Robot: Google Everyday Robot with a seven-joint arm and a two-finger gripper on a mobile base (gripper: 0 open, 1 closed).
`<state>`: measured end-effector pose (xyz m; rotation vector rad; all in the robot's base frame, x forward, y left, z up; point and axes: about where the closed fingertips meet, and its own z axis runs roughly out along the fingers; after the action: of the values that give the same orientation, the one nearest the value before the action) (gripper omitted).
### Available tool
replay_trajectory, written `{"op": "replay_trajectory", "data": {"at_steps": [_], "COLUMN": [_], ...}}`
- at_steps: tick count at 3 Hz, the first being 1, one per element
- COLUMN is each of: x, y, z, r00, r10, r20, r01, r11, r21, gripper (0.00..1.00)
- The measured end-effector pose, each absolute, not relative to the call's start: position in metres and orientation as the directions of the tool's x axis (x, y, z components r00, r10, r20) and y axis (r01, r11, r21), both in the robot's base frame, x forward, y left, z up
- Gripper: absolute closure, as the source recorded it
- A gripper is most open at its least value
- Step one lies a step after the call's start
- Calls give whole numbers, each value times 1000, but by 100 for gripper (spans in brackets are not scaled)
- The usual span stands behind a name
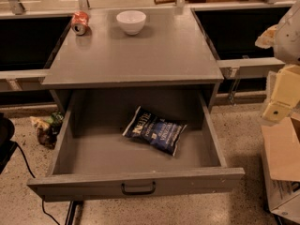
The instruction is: Pick blue chip bag from top drawer and place on counter
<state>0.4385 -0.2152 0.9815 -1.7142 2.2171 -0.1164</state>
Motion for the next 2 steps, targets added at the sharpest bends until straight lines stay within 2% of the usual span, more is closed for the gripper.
{"op": "replay_trajectory", "data": {"at_steps": [1,2], "x": [438,450], "y": [-215,-199], "z": [981,963], "r00": [-218,-215], "r10": [-953,-930], "r20": [-212,-297], "r01": [-925,-930], "r11": [271,288], "r21": [-266,-228], "gripper": [0,0]}}
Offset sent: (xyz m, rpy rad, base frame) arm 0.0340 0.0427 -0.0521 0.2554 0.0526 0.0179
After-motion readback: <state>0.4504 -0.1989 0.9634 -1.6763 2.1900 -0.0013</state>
